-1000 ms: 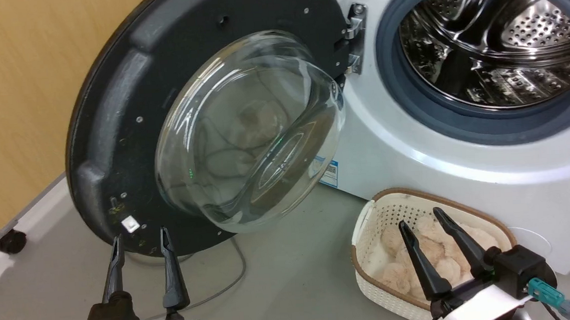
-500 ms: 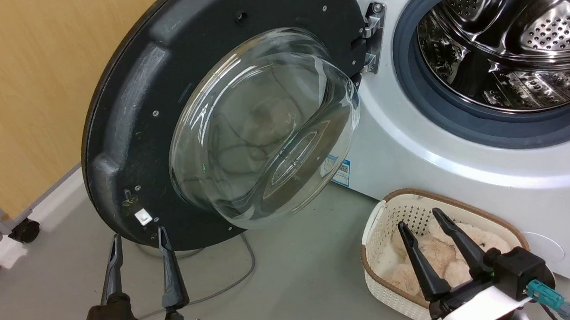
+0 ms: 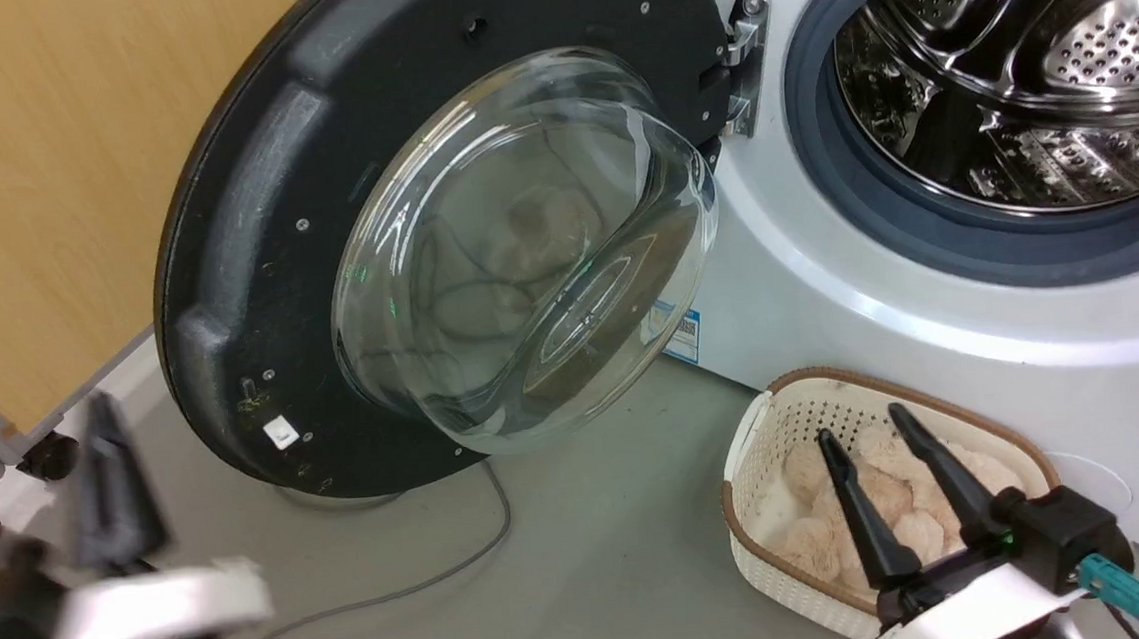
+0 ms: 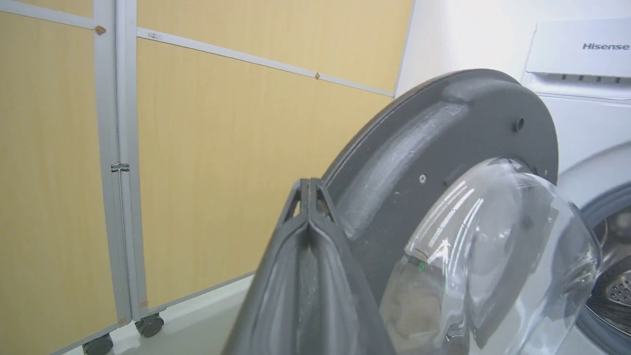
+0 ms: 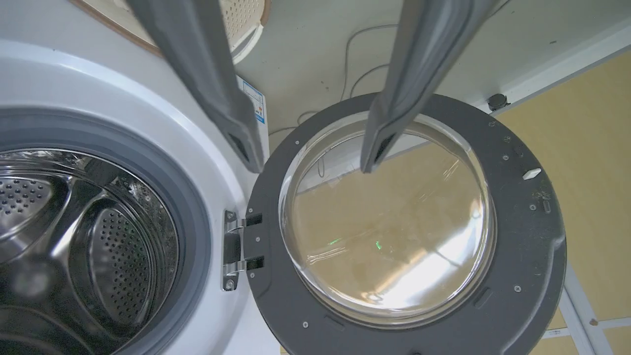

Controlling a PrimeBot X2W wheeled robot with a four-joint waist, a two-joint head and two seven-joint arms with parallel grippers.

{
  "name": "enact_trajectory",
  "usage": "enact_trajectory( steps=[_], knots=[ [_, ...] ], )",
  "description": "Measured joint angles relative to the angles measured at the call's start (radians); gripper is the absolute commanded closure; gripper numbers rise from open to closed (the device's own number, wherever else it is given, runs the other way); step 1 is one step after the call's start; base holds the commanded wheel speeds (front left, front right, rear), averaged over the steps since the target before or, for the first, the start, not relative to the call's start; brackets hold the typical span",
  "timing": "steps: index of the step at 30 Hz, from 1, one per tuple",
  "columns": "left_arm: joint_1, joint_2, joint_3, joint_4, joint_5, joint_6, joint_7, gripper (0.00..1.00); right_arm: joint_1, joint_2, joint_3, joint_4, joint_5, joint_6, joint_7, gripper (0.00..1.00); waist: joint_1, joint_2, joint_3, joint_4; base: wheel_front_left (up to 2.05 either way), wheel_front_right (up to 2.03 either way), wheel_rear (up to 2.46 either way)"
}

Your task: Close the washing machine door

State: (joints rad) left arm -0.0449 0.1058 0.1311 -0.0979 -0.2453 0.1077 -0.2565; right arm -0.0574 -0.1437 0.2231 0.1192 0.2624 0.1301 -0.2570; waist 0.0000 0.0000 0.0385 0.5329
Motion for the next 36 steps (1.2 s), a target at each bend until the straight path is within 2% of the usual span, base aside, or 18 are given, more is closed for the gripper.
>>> enact_trajectory(
  steps=[2,3,4,6,7,9,10,12,16,18,19,21,24,25,29,36],
  knots=[
    [-0.062,0.028,0.047,0.044,-0.066,-0.031,0.001,1.00,0.007,-0.001,-0.013,-0.008,-0.003,0.000,0.000,0.00,0.0000,0.0000,0.009,-0.001,0.00,0.00,0.00],
    [-0.062,0.028,0.047,0.044,-0.066,-0.031,0.001,1.00,0.007,-0.001,-0.013,-0.008,-0.003,0.000,0.000,0.00,0.0000,0.0000,0.009,-0.001,0.00,0.00,0.00],
    [-0.134,0.068,0.091,0.104,-0.135,-0.068,0.016,1.00,0.017,-0.002,-0.023,-0.014,-0.008,0.000,0.000,0.00,0.0000,0.0000,0.019,-0.002,0.00,0.00,0.00],
    [-0.175,0.084,0.115,0.136,-0.175,-0.081,0.033,1.00,0.021,-0.003,-0.028,-0.017,-0.010,0.000,0.000,0.00,0.0000,0.0000,0.024,-0.002,0.00,0.00,0.00],
    [-0.253,0.111,0.153,0.211,-0.262,-0.107,0.091,1.00,0.029,-0.004,-0.037,-0.025,-0.017,0.000,0.000,0.00,0.0000,0.0000,0.034,-0.002,0.00,0.00,0.00],
    [-0.324,0.130,0.208,0.296,-0.364,-0.113,0.165,1.00,0.030,-0.005,-0.040,-0.036,-0.022,0.000,0.000,0.00,0.0000,0.0000,0.042,-0.007,0.00,0.00,0.00],
    [-0.324,0.130,0.208,0.296,-0.364,-0.113,0.165,1.00,0.030,-0.005,-0.040,-0.036,-0.022,0.000,0.000,0.00,0.0000,0.0000,0.042,-0.007,0.00,0.00,0.00],
    [-0.452,0.182,0.298,0.477,-0.563,-0.128,0.338,1.00,0.029,-0.013,-0.044,-0.060,-0.037,0.000,0.006,0.00,0.0000,0.0000,0.068,-0.040,0.00,0.00,0.00],
    [-0.529,0.187,0.342,0.608,-0.714,-0.127,0.504,1.00,0.029,-0.024,-0.049,-0.072,-0.042,0.000,0.014,0.00,0.0001,0.0000,0.088,-0.060,0.00,0.00,0.00],
    [-0.540,0.190,0.345,0.637,-0.735,-0.125,0.535,1.00,0.029,-0.027,-0.051,-0.074,-0.042,0.000,0.016,0.00,0.0000,0.0000,0.092,-0.064,0.00,0.00,0.00],
    [-0.556,0.197,0.354,0.687,-0.780,-0.124,0.613,1.00,0.029,-0.032,-0.055,-0.080,-0.042,0.000,0.018,0.00,0.0000,0.0000,0.097,-0.072,0.00,0.00,0.00],
    [-0.562,0.198,0.360,0.732,-0.832,-0.127,0.705,1.00,0.029,-0.034,-0.060,-0.086,-0.042,0.000,0.019,0.00,0.0001,0.0000,0.102,-0.078,0.00,0.00,0.00],
    [-0.560,0.205,0.366,0.762,-0.885,-0.147,0.805,1.00,0.029,-0.036,-0.060,-0.092,-0.042,0.000,0.023,0.00,0.0001,0.0000,0.105,-0.090,0.00,0.00,0.00],
    [-0.560,0.205,0.366,0.762,-0.885,-0.147,0.805,1.00,0.029,-0.036,-0.060,-0.092,-0.042,0.000,0.023,0.00,0.0001,0.0000,0.105,-0.090,0.00,0.00,0.00],
    [-0.532,0.225,0.372,0.751,-0.959,-0.192,0.945,1.00,0.029,-0.035,-0.067,-0.094,-0.041,0.000,0.023,0.00,0.0000,0.0000,0.098,-0.102,0.00,0.00,0.00],
    [-0.440,0.185,0.360,0.647,-1.063,-0.216,1.143,1.00,0.035,-0.013,-0.075,-0.076,-0.041,0.000,0.017,0.00,0.0000,0.0000,0.063,-0.114,0.00,0.00,0.00]
  ],
)
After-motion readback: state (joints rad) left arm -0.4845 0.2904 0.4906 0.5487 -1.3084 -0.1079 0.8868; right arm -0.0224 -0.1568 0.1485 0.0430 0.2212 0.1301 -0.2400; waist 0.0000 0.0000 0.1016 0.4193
